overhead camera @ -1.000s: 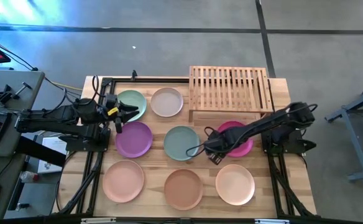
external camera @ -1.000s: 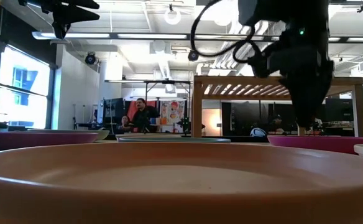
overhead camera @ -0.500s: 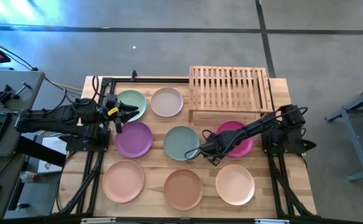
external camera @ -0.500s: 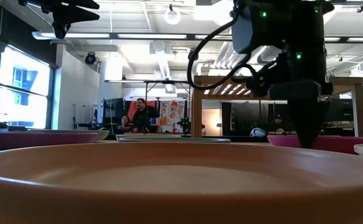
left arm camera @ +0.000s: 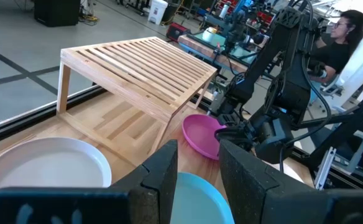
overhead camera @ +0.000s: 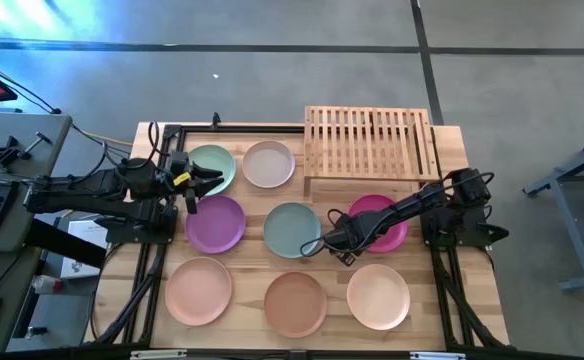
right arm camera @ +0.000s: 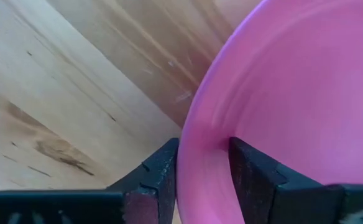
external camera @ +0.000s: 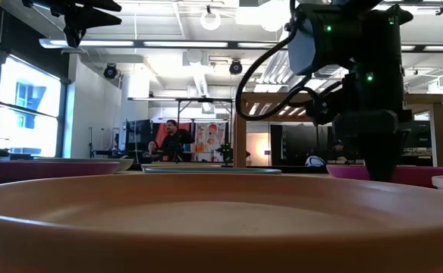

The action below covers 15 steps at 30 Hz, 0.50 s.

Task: Place and stack plates onto a shelf
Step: Put the pink plate on the shelf

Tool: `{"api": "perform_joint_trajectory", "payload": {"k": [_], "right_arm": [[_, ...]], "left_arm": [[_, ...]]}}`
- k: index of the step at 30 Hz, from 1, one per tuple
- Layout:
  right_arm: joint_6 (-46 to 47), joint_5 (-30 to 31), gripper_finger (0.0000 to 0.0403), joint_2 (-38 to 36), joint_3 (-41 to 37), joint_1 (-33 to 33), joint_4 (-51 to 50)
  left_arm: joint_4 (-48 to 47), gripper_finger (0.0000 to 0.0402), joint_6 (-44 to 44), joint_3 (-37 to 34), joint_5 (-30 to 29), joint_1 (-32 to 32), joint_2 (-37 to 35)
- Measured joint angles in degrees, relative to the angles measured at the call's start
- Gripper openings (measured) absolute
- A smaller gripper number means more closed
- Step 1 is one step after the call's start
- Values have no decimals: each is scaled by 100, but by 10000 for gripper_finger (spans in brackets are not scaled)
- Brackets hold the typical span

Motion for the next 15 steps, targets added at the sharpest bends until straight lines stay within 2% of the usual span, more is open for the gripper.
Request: {"api": "perform_joint_trajectory", "payload": {"k": [8,15], "right_arm": [[-10,-120,14,-12,0,15,-32],[26,-286,9,-2,253,8,-347]], "left_arm": [[-1,106,0,-2,-9,1,0],[0,106,0,-2,-13,2,0]]}}
